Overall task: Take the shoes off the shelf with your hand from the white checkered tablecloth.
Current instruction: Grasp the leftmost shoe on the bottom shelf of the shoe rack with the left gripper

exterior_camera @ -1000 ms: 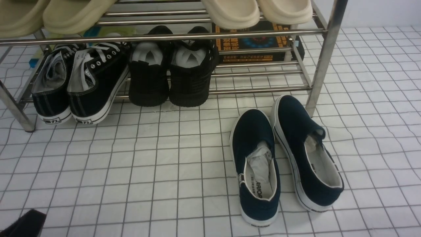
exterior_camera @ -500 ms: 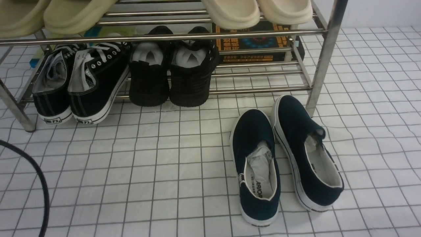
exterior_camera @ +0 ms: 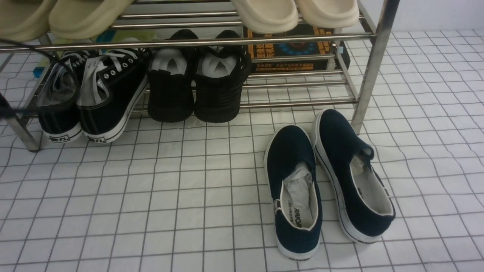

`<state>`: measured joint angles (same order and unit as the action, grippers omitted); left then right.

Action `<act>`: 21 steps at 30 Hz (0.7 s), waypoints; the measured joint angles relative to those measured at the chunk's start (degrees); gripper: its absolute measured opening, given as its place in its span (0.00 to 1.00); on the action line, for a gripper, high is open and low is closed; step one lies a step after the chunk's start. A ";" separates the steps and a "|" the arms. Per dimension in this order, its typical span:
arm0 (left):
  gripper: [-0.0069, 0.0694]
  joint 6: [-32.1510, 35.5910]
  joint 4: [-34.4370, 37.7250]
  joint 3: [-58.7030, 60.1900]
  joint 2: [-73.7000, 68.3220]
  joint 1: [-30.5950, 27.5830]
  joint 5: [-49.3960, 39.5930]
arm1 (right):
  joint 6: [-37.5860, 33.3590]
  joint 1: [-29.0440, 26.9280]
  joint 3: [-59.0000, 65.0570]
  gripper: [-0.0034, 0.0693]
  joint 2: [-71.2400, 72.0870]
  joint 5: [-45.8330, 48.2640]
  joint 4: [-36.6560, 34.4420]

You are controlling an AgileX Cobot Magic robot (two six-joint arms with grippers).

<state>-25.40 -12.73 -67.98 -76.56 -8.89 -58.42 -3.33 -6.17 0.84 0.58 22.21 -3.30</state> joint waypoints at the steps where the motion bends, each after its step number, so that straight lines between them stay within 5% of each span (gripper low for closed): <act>1: 0.11 3.48 6.43 -3.39 -2.07 -3.84 0.64 | 0.00 0.00 0.00 0.36 0.00 0.00 0.00; 5: 0.12 12.04 21.70 -9.32 -7.20 -10.29 3.30 | 0.00 0.00 0.00 0.36 0.00 0.00 0.00; 9: 0.15 17.39 28.99 -10.58 -10.11 -9.94 6.72 | 0.00 0.00 0.00 0.36 0.00 0.00 0.00; 14: 0.27 18.78 30.51 -10.69 -13.38 -8.50 11.17 | 0.00 0.00 0.00 0.36 0.00 0.00 0.00; 21: 0.58 20.53 30.89 -10.69 -20.26 -6.48 19.90 | 0.00 0.00 0.00 0.36 0.00 0.00 0.00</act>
<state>-4.87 18.16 -78.67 -96.82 -15.37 -38.52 -3.33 -6.17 0.84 0.58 22.21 -3.30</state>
